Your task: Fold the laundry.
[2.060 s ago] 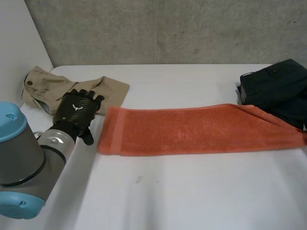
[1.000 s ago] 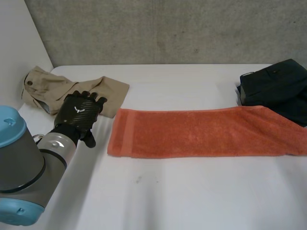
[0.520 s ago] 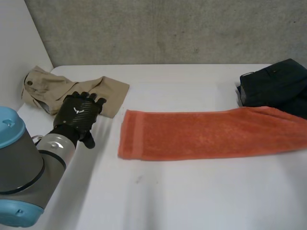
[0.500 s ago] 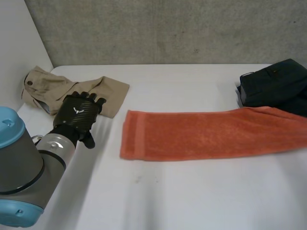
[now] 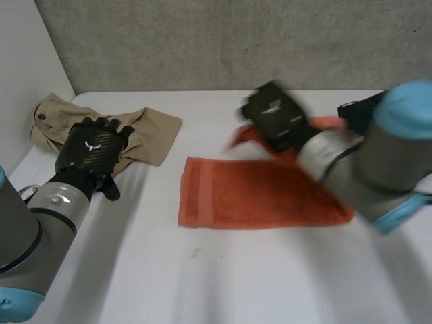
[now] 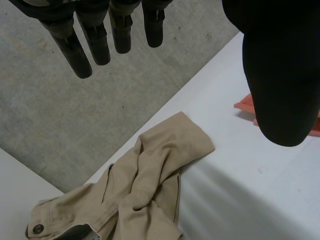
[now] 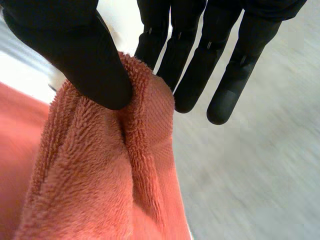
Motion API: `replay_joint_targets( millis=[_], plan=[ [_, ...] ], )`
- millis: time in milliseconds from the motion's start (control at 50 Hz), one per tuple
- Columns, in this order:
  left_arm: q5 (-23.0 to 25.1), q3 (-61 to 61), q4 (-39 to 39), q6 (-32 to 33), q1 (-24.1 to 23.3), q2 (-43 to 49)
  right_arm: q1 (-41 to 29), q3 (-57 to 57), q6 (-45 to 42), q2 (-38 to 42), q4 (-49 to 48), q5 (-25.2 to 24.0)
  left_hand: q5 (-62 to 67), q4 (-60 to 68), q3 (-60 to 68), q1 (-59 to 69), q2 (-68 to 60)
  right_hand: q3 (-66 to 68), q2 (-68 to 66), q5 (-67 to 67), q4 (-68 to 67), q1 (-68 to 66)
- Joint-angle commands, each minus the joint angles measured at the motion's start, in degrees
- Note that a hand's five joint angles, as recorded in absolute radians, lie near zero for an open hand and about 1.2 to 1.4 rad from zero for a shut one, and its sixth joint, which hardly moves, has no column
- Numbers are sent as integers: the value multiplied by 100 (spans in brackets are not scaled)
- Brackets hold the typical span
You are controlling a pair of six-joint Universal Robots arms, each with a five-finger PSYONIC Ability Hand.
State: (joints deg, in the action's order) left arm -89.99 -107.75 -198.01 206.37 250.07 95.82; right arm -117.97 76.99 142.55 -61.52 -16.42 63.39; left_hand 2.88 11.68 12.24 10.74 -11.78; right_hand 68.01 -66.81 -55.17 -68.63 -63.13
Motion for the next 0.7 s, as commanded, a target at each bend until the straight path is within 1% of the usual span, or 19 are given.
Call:
replay_joint_targets(
  millis=[20, 80, 100, 140, 160, 220, 240, 300, 320, 360, 380, 400, 500, 580, 600, 660, 700],
  plan=[
    [-1, -18, -1, 0, -46, 7, -1149, -158, -96, 1212, -300, 50, -288, -168, -224, -74, 178, 1199, -1319, -1483, -1137, -1687],
    [-1, 0, -10, 0, -54, 7, -1211, -176, -70, 1257, -292, 199, -288, -168, -224, -74, 178, 1199, -1319, -1483, -1137, -1687],
    [-1, 43, -10, 0, -54, 16, -1202, -167, -61, 1240, -292, 252, -288, -168, -224, -74, 178, 922, -1042, -1206, -860, -1410],
    [8, 96, -10, 0, -54, 25, -1176, -141, -8, 1178, -292, 375, -288, -168, -224, -74, 178, -2561, 2441, 2277, 2622, 2073],
    [8, 105, -18, 0, -54, 33, -1167, -71, 18, 1065, -292, 576, -288, -168, -224, -74, 178, -4878, 4758, 4594, 4939, 4389],
    [17, 316, -62, -17, -98, 86, -1167, 26, 149, 810, -283, 937, -288, -168, -224, -74, 178, -5387, 5267, 5103, 5448, 4898],
    [8, 377, -80, -17, -124, 95, -1167, 122, 307, 609, -283, 1173, -288, -168, -224, -74, 178, -5801, 5681, 5517, 5863, 5313],
    [8, 650, -150, -52, -361, 305, -1062, 245, 580, 283, -230, 1447, -288, -168, -224, -74, 178, -5801, 5681, 5517, 5863, 5313],
    [8, 816, -168, -87, -588, 454, -870, 350, 763, 73, -100, 1596, -288, -168, -224, -74, 178, -5801, 5681, 5517, 5863, 5313],
    [8, 1001, -177, -123, -853, 595, -623, 482, 923, -104, 138, 1650, -288, -168, -224, -74, 178, -5801, 5681, 5517, 5863, 5313],
    [8, 1080, -177, -140, -967, 665, -413, 596, 1010, -218, 435, 1667, -288, -168, -224, -74, 178, -5801, 5681, 5517, 5863, 5313],
    [8, 1246, -177, -175, -1186, 858, -315, 632, 1055, -237, 577, 1667, -288, -168, -224, -74, 178, -5801, 5681, 5517, 5863, 5313],
    [-1, 1818, -177, -412, -1785, 1605, 160, 966, 1099, -281, 1360, 1703, -288, -168, -224, -74, 178, -5801, 5681, 5517, 5863, 5313],
    [-44, 2337, -177, -641, -2111, 2370, 581, 1396, 1003, -299, 1335, 1632, -288, -168, -224, -74, 178, -5744, 5624, 5460, 5805, 5256],
    [-53, 2434, -168, -650, -2146, 2519, 756, 1554, 950, -307, 1178, 1624, -284, -164, -220, -70, 173, -5409, 5289, 5125, 5471, 4921],
    [-88, 2925, -124, -580, -2199, 3151, 959, 1809, 723, -281, 765, 1606, -288, -168, -224, -74, 178, -4703, 4583, 4419, 4765, 4215],
    [-123, 3119, -106, -536, -2190, 3372, 1004, 1915, 608, -281, 614, 1606, -250, -130, -186, -36, 140, -4482, 4362, 4198, 4543, 3993]
  ],
)
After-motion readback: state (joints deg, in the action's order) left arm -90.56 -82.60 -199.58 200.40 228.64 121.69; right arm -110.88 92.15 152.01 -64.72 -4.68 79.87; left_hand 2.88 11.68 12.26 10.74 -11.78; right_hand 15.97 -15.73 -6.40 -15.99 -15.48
